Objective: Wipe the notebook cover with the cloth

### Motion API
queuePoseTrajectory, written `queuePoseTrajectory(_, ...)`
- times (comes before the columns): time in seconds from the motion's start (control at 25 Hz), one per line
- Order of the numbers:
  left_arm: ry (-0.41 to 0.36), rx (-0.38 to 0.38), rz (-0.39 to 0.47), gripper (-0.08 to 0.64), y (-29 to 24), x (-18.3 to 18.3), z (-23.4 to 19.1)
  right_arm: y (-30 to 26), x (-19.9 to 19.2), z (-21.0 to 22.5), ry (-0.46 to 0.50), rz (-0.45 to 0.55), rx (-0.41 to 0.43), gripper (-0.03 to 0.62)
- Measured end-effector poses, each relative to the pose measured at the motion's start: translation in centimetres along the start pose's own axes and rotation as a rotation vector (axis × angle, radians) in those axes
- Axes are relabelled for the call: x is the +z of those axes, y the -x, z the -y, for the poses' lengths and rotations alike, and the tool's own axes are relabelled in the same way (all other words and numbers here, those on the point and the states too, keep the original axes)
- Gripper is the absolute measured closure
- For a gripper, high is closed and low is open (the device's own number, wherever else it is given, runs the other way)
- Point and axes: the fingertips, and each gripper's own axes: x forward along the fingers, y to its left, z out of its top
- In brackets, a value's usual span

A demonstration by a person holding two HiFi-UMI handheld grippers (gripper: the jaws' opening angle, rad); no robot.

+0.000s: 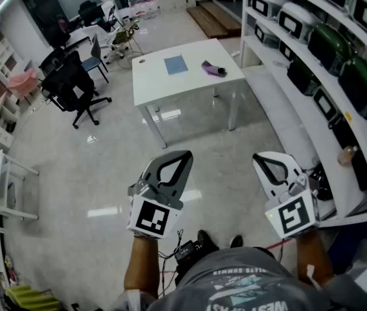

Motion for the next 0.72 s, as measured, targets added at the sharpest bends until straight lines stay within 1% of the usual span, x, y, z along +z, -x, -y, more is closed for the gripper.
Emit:
queuePoseTrajectory(0.52,0.004,-0.005,-0.009,0.557,0.1,-0.9,-0.5,-0.9,0.1,-0.2,-0.012,-0.003,0.003,0.563)
queuePoseTrajectory(0.72,0.004,-0.014,-0.006,0.557,-0.4,-1.2,-0.9,-1.5,-0.2,0.0,-0.030,-0.013,0.000,0.563)
